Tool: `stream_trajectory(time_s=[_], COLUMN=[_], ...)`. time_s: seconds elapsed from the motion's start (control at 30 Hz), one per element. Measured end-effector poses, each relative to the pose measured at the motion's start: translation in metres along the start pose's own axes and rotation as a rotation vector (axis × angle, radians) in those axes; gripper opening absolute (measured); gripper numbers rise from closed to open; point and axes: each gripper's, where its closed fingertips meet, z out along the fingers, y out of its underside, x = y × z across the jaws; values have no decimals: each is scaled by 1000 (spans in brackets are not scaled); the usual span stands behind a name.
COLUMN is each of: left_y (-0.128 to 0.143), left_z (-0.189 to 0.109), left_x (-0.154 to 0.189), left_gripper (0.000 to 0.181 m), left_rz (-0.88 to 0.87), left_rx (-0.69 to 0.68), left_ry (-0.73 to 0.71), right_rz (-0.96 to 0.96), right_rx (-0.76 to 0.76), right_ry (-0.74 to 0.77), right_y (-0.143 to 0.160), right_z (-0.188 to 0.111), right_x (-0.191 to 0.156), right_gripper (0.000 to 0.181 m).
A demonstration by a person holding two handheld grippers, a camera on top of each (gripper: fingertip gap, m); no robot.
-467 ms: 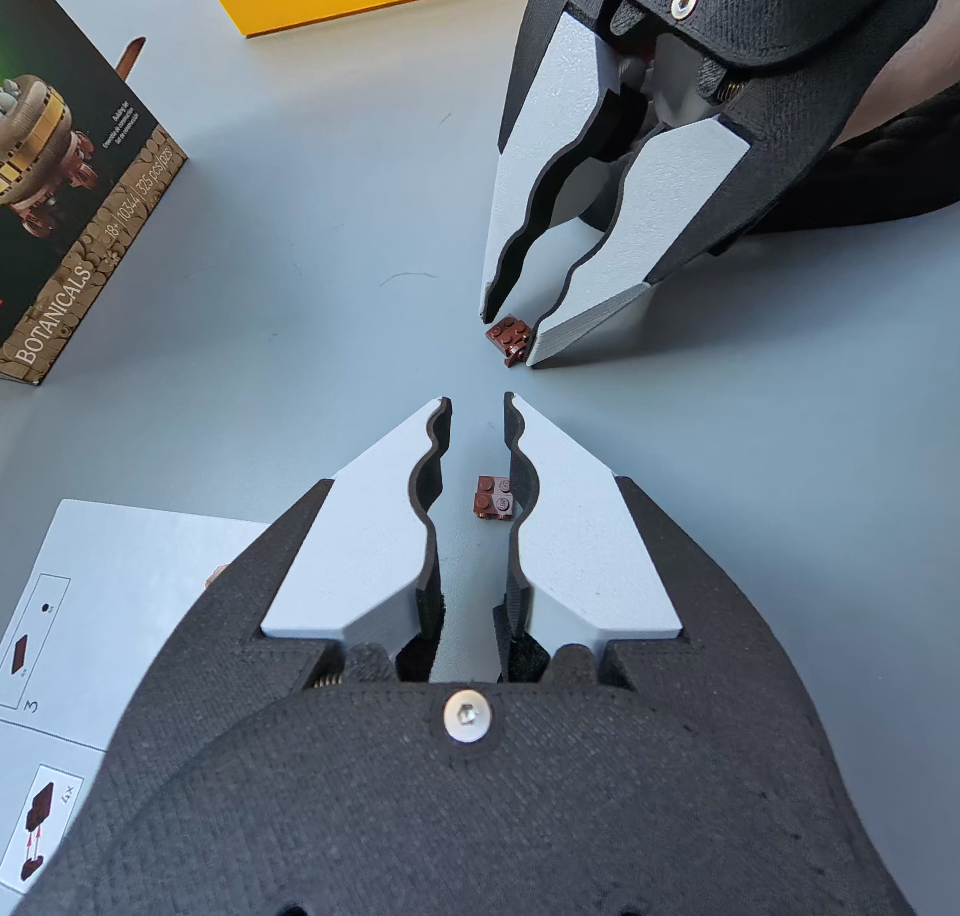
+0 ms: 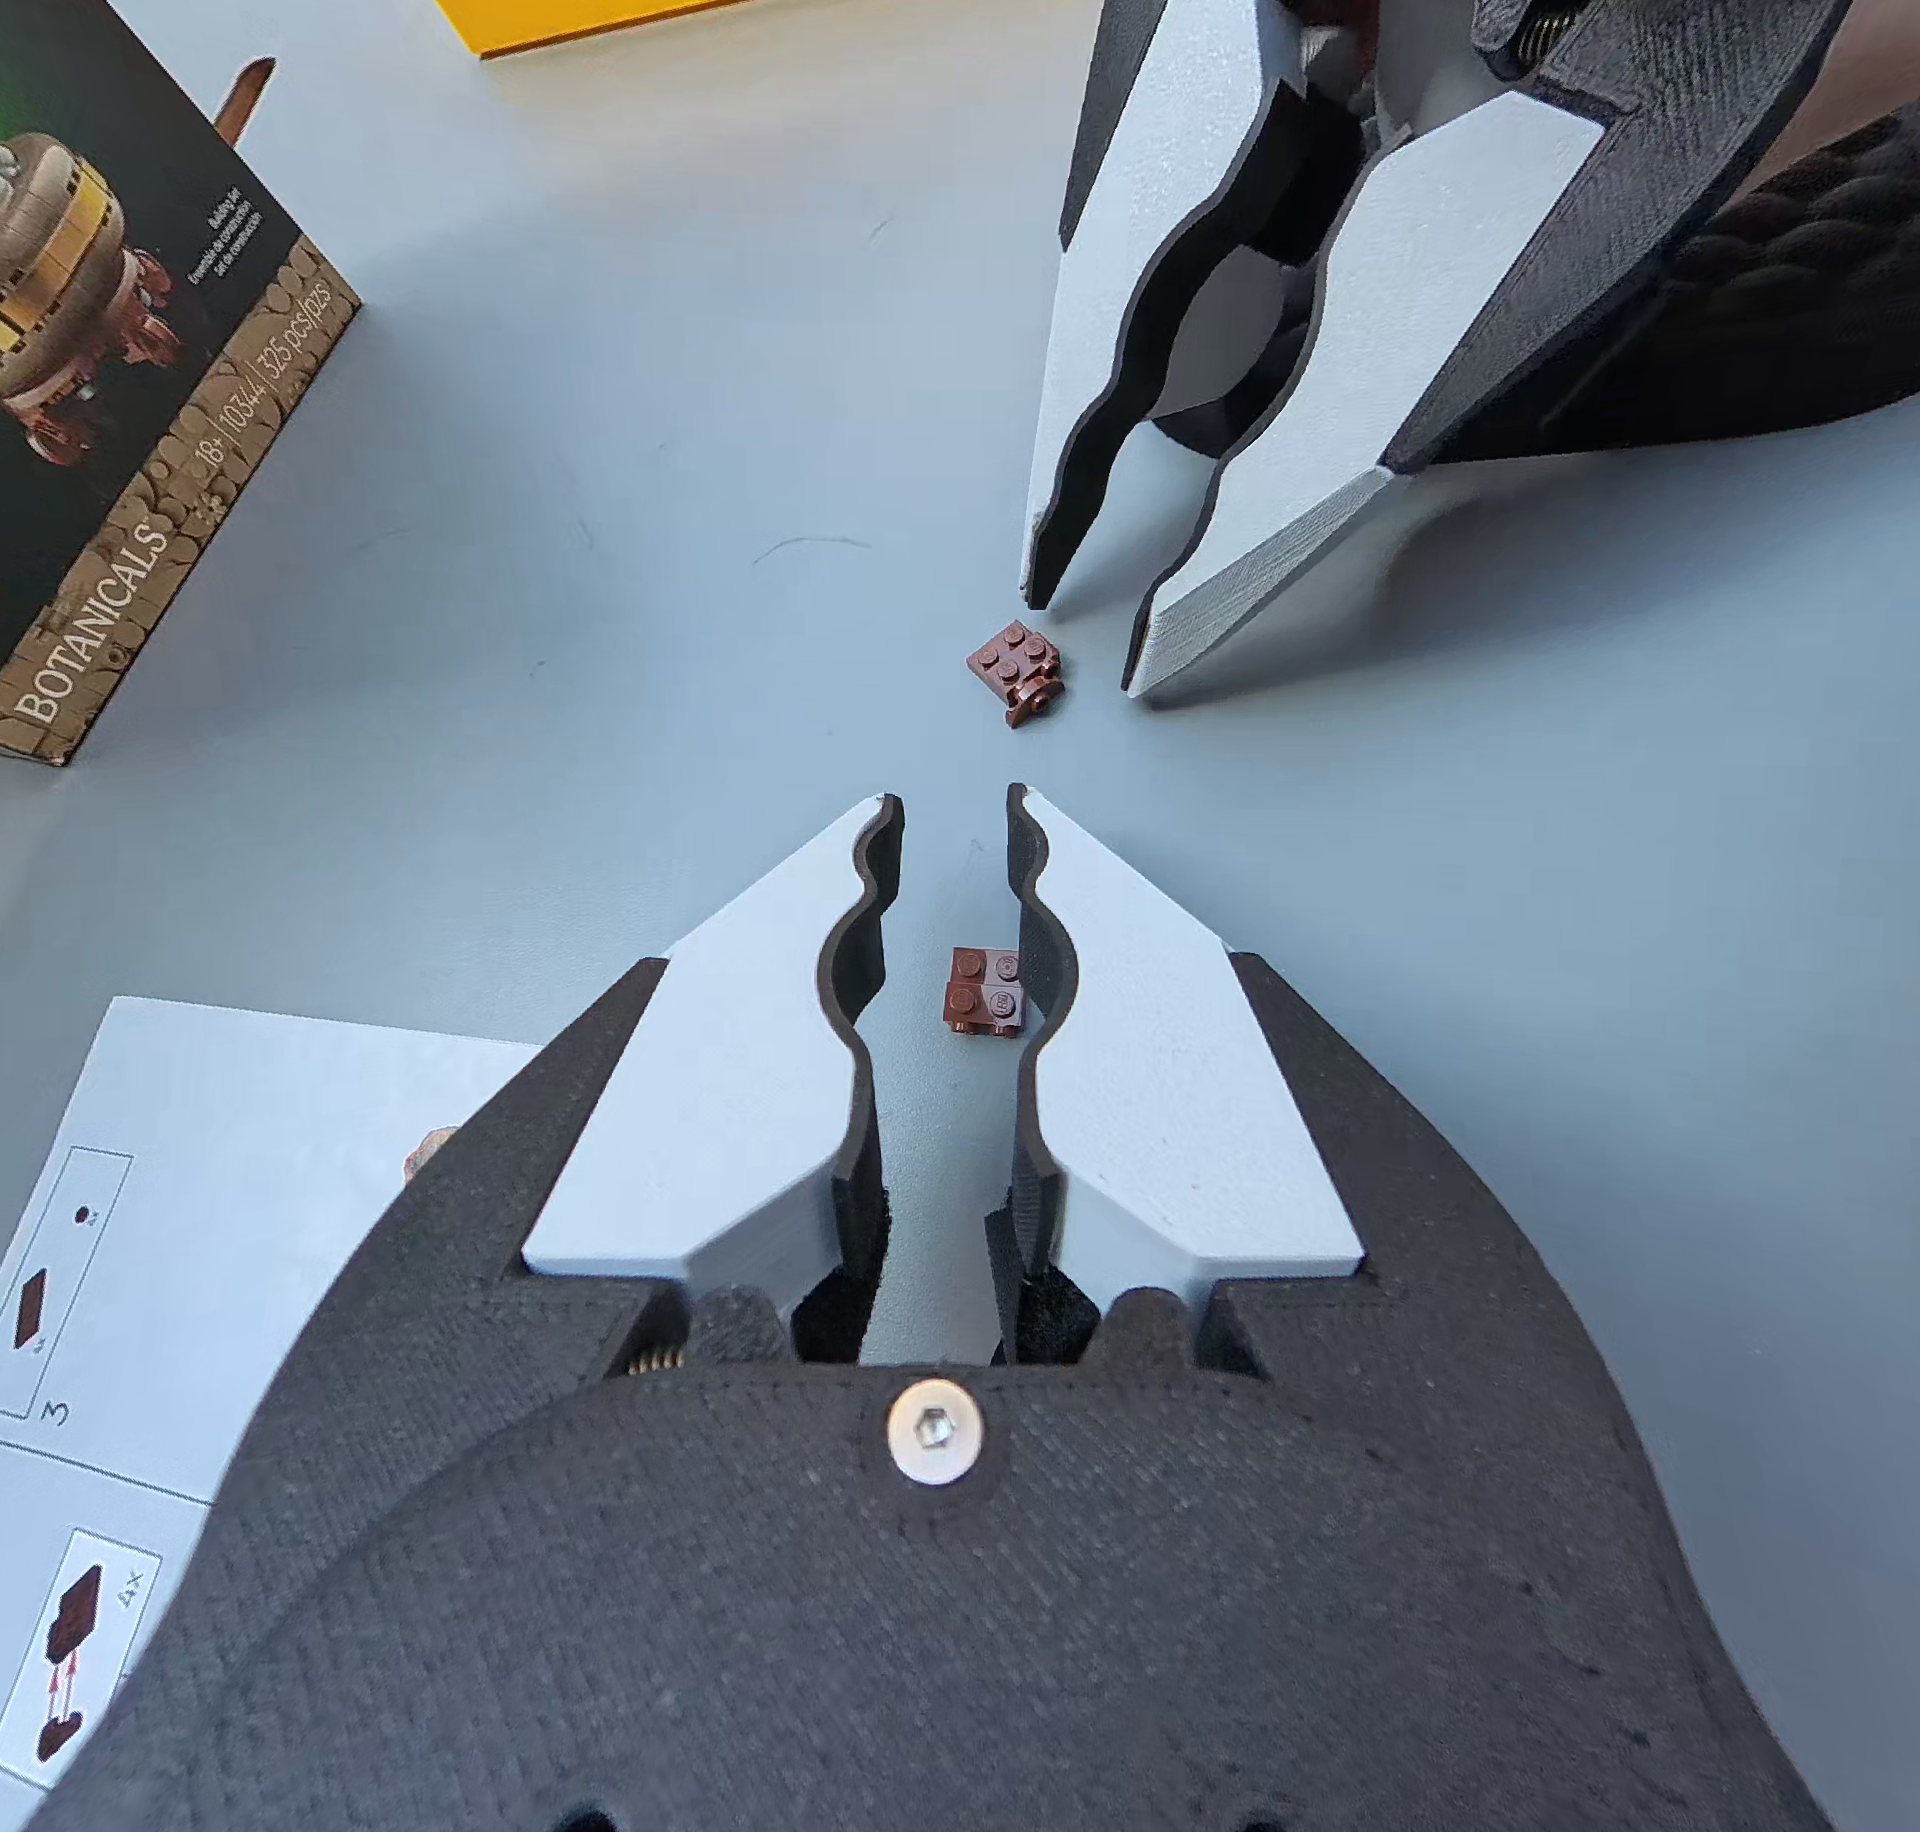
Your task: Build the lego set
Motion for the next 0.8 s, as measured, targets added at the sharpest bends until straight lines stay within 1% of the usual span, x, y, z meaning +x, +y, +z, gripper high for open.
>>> stream_trajectory(time_s=[0.03,0.43,0.57,0.67,0.8], left_y=[0,1,0,0,0], left_z=[0,0,0,0,0], left_x=[0,0,0,0,1], left_gripper=[18,18,18,18,18], left_rz=[2,0,1,0,6], left_rx=[-1,-1,0,0,-1], left_ry=[-1,1,0,1,1], right_rz=[-1,-11,-40,-85,-108], right_rx=[-1,-4,-6,46,44], right_ry=[-1,-28,-8,19,39], right_y=[0,-3,-3,-14,-15], right_z=[0,6,3,0,7], right_x=[0,-5,-3,-2,1], right_gripper=[29,29,29,28,26])
